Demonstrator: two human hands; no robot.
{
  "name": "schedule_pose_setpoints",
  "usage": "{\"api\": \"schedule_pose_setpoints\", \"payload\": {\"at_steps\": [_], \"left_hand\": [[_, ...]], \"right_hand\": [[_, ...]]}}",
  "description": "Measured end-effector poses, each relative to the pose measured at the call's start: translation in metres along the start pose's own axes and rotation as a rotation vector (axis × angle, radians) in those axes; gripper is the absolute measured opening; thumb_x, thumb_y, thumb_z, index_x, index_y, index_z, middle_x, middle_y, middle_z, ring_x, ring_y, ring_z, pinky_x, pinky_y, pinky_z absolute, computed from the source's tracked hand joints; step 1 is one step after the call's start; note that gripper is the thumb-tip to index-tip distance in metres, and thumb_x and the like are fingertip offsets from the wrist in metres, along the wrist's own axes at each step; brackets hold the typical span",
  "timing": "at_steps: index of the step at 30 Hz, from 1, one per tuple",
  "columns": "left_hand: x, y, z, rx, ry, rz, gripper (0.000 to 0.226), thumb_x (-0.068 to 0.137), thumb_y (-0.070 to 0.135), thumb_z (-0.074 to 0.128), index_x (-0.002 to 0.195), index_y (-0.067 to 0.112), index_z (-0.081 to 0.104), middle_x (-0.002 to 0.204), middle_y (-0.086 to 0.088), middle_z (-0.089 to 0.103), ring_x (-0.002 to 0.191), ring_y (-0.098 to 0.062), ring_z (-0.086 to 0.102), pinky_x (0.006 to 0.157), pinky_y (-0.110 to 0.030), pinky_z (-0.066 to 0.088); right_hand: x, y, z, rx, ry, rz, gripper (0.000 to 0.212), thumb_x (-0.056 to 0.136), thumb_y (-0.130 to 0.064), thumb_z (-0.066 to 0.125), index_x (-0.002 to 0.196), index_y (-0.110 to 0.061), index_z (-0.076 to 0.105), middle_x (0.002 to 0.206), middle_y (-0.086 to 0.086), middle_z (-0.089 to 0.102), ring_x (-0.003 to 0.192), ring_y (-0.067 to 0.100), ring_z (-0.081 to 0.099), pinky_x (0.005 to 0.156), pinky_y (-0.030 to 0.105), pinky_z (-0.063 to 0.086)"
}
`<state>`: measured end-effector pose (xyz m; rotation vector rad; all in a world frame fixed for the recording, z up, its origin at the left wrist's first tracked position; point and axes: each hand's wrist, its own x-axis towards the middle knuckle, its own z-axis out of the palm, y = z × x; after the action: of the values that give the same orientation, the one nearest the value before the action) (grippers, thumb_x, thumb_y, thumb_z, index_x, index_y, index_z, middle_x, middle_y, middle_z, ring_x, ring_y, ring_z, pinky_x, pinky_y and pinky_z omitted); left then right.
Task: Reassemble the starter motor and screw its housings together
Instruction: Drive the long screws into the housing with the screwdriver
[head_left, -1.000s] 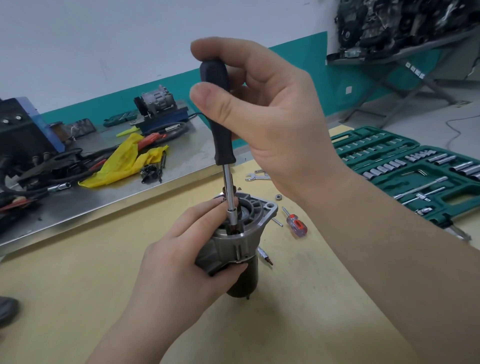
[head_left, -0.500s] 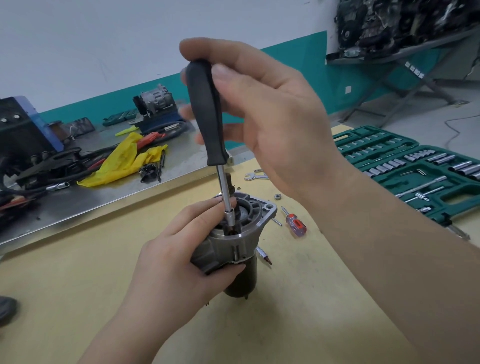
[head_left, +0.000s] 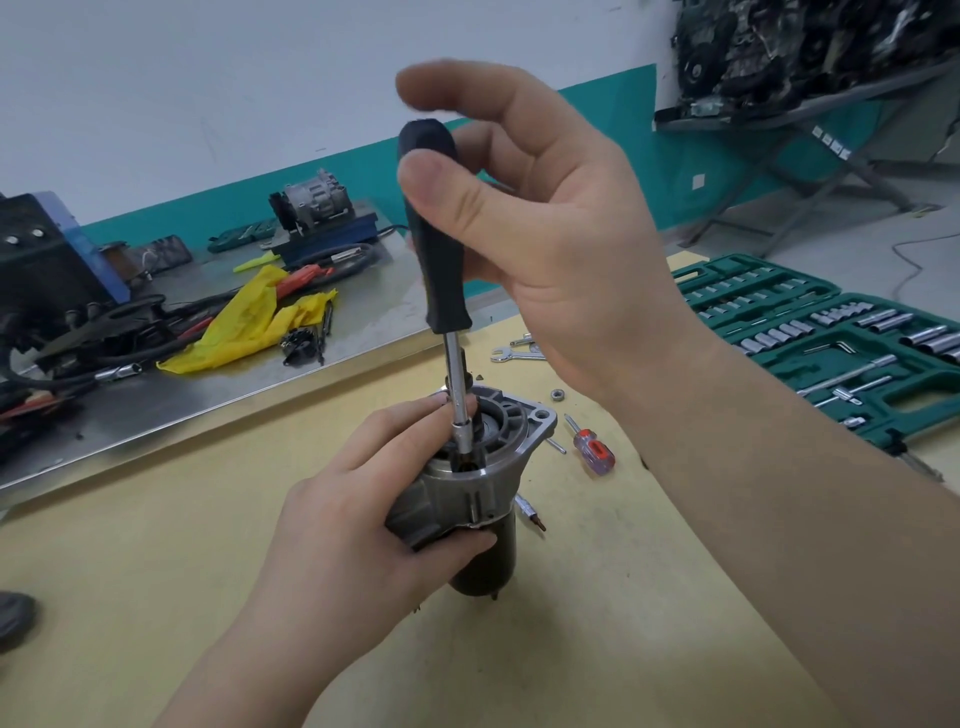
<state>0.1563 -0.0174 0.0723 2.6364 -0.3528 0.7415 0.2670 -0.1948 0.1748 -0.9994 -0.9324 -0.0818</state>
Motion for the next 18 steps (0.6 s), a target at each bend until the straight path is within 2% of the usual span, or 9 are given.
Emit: {"api": "schedule_pose_setpoints", "payload": {"at_steps": [2,4,7,10,13,15,18], "left_hand": [[0.0012,0.0020,-0.0008,-0.008,0.011,0.004,0.090,0.064,0.062,0.087,0.146,0.051,0.050,0.149,0.029,0.053,0.123,0.011,0.059,0.089,-0.019,0.052],[0.0018,0.0033,-0.0010,-0.015,0.019,-0.001,0.083,0.070,0.068,0.077,0.146,0.052,0.050,0.149,0.028,0.054,0.122,0.011,0.059,0.088,-0.019,0.052],[0.0009,0.0026,-0.0003,-0.027,0.030,-0.006,0.073,0.076,0.066,0.074,0.144,0.050,0.054,0.149,0.026,0.055,0.123,0.007,0.061,0.088,-0.022,0.055],[0.0004,0.0010,0.0008,-0.047,0.028,-0.010,0.062,0.082,0.061,0.072,0.141,0.048,0.057,0.149,0.025,0.055,0.126,0.004,0.061,0.089,-0.024,0.057],[0.0005,0.0004,0.0008,-0.055,0.026,-0.009,0.061,0.084,0.058,0.072,0.141,0.048,0.056,0.149,0.025,0.055,0.128,0.001,0.061,0.090,-0.025,0.057],[0.0005,0.0000,0.0009,-0.058,0.025,-0.009,0.059,0.084,0.057,0.073,0.140,0.047,0.058,0.149,0.024,0.055,0.128,0.001,0.062,0.090,-0.023,0.058],[0.0000,-0.0005,0.0007,-0.061,0.028,-0.011,0.060,0.083,0.055,0.073,0.141,0.048,0.058,0.150,0.023,0.055,0.127,0.001,0.062,0.089,-0.024,0.059]], "right_hand": [[0.0008,0.0014,0.0011,-0.053,0.039,-0.026,0.025,0.099,-0.002,0.070,0.122,-0.007,0.066,0.096,0.011,0.065,0.082,0.019,0.063,0.075,0.034,0.061],[0.0013,0.0020,-0.0002,-0.016,0.037,-0.009,0.020,0.103,-0.005,0.065,0.123,-0.005,0.067,0.100,0.012,0.069,0.091,0.024,0.068,0.078,0.037,0.061],[-0.0003,0.0000,-0.0016,0.120,-0.014,0.069,0.024,0.111,-0.007,0.049,0.128,-0.004,0.065,0.109,0.024,0.072,0.091,0.035,0.073,0.073,0.036,0.060],[-0.0007,0.0009,0.0004,0.012,0.001,0.013,0.022,0.105,-0.002,0.060,0.127,-0.006,0.063,0.097,0.021,0.067,0.083,0.028,0.068,0.072,0.035,0.060],[0.0005,0.0036,0.0022,-0.046,0.032,-0.027,0.021,0.102,-0.002,0.066,0.123,-0.006,0.065,0.099,0.037,0.060,0.083,0.028,0.060,0.070,0.040,0.061],[0.0003,0.0035,0.0013,0.012,0.022,0.005,0.019,0.107,-0.004,0.057,0.124,-0.004,0.066,0.102,0.028,0.067,0.092,0.030,0.066,0.078,0.042,0.062],[-0.0016,0.0019,0.0002,0.091,-0.029,0.058,0.023,0.109,-0.002,0.050,0.129,-0.005,0.061,0.111,0.032,0.069,0.090,0.036,0.072,0.076,0.038,0.061]]}}
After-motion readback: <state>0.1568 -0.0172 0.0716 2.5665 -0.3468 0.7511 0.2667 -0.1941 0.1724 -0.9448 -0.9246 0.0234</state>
